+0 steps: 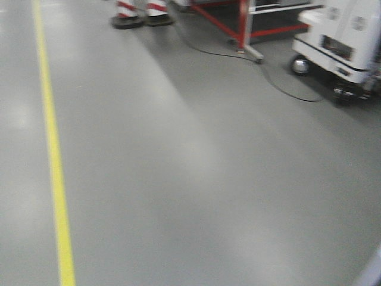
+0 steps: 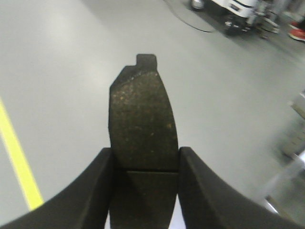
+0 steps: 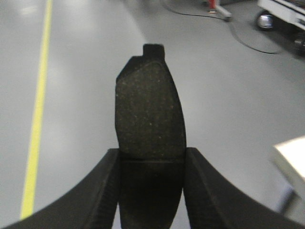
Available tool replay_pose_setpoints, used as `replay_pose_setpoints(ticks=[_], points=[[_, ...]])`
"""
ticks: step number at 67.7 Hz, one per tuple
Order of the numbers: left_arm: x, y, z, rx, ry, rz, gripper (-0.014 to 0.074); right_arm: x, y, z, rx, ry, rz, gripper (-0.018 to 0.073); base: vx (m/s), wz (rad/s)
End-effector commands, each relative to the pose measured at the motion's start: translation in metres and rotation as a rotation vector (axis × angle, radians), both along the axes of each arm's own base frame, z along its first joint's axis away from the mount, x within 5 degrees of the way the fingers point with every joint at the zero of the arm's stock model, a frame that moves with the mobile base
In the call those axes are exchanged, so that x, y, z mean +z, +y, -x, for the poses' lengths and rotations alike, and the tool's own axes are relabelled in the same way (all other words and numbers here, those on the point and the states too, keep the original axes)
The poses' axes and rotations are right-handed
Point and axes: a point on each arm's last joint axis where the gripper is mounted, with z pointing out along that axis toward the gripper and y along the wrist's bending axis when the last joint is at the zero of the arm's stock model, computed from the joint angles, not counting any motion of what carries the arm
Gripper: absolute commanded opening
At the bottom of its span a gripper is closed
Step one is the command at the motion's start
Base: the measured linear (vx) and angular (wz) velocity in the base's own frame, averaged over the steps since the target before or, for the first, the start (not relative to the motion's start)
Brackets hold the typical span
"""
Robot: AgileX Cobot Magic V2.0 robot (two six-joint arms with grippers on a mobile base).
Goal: Move and align brake pads A on conveyor
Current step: 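Drive the base along the yellow floor line past the cones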
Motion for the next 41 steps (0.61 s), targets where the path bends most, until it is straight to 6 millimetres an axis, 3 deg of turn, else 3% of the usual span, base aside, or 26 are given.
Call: replay_pose_setpoints(ticks=[1,20,41], points=[[0.0144,-0.0018,-0.0032,-0.012,-0.094,0.032,-0.0006,0.0158,0.0001,-0.0024,0.001,-0.106,0.002,-0.0004,0.02,0.92],[0.0144,-0.0018,-0.0032,-0.011,-0.094,0.032,-0.0006,0.0158,0.0000,-0.0025,0.001,-0.107,0.002,-0.0004,0.07,0.81],[0.0144,-0.0018,-0.0032,-0.011,-0.094,0.032,-0.0006,0.0158,0.0000,-0.0025,0.001,-0.107,0.002,-0.0004,0.16,0.46]])
